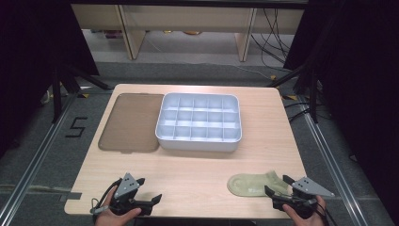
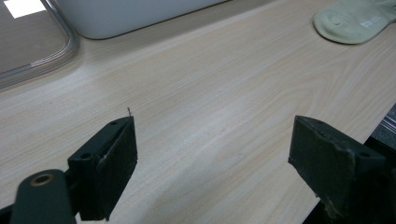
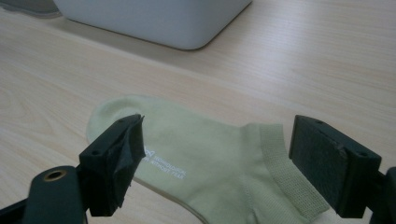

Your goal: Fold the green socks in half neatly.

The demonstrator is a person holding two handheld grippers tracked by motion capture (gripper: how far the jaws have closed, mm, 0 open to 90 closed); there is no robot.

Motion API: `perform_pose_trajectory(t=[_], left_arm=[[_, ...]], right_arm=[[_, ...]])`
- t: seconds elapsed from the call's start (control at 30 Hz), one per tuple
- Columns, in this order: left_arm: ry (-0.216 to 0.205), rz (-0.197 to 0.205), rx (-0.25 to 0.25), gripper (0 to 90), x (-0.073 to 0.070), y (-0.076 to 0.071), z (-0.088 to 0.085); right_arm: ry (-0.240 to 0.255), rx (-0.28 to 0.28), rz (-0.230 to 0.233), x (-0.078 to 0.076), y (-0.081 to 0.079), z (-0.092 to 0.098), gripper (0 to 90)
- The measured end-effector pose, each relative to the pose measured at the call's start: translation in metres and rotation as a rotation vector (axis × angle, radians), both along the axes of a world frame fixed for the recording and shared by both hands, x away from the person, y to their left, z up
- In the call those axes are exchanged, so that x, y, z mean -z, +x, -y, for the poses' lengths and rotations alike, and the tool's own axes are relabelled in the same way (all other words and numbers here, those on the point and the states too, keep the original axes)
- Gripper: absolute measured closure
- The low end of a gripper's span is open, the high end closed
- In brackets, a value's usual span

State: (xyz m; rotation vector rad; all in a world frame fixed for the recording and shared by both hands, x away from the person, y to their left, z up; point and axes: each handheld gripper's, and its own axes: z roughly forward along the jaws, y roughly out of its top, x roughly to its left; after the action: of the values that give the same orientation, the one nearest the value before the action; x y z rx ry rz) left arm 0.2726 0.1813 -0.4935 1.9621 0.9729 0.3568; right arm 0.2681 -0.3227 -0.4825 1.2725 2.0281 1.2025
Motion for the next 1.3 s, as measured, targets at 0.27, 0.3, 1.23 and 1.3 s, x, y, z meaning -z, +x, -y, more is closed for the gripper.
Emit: perform_pose_trajectory(t=[0.27, 0.3, 1.23, 1.3], left_arm=[[-0.007, -0.030, 0.040, 15.0, 0.001, 0.002, 0.010], [-0.007, -0.030, 0.040, 15.0, 0.001, 0.002, 0.010], [0.036, -0.097, 0.255, 28.0, -0.003, 0.057, 0.155], [0.026, -0.094, 0.252, 29.4, -0.002, 0.058, 0.161]], right_arm=[[-0.022, 0.014, 0.003, -0.001, 0.001, 0.003, 18.9], [-0.022, 0.014, 0.003, -0.001, 0.001, 0.003, 18.9], [-0.021, 0.038, 0.024, -0.001, 0.003, 0.012, 21.2], [-0.014, 0.035, 0.033, -0.001, 0.004, 0.012, 21.3]])
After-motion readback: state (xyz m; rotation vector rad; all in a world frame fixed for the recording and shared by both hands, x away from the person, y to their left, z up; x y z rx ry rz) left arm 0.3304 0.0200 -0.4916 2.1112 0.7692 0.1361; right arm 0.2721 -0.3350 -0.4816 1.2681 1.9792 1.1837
